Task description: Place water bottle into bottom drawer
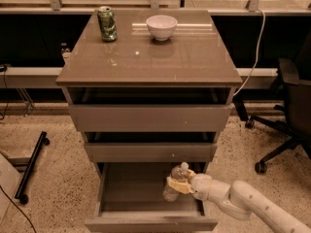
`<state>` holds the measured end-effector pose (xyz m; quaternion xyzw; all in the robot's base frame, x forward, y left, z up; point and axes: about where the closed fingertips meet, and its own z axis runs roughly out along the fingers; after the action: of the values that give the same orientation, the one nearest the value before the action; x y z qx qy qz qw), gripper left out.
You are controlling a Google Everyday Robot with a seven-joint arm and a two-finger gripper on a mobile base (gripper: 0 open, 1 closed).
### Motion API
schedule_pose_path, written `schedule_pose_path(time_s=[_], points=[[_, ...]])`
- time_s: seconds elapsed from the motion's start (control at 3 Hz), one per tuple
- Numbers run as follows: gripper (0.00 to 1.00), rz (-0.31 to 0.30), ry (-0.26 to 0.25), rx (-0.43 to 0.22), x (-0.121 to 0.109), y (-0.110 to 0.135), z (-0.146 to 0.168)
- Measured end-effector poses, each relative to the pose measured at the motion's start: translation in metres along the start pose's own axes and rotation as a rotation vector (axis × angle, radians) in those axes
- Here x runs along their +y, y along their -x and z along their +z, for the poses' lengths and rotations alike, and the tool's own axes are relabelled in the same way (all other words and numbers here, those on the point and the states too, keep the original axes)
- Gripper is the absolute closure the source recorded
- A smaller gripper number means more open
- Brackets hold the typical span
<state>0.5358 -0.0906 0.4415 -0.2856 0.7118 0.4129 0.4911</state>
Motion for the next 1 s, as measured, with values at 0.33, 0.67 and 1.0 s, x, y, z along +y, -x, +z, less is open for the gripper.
schedule_pose_path(time_s=[0.33,0.67,1.0], points=[[1.00,0.020,0.001,0.000,-0.019,-0.019,-0.008],[1.00,0.031,0.001,0.000,-0.029,-0.030,-0.012],[1.00,0.009,-0.052,0.007,-0.029,-0.003,-0.029]])
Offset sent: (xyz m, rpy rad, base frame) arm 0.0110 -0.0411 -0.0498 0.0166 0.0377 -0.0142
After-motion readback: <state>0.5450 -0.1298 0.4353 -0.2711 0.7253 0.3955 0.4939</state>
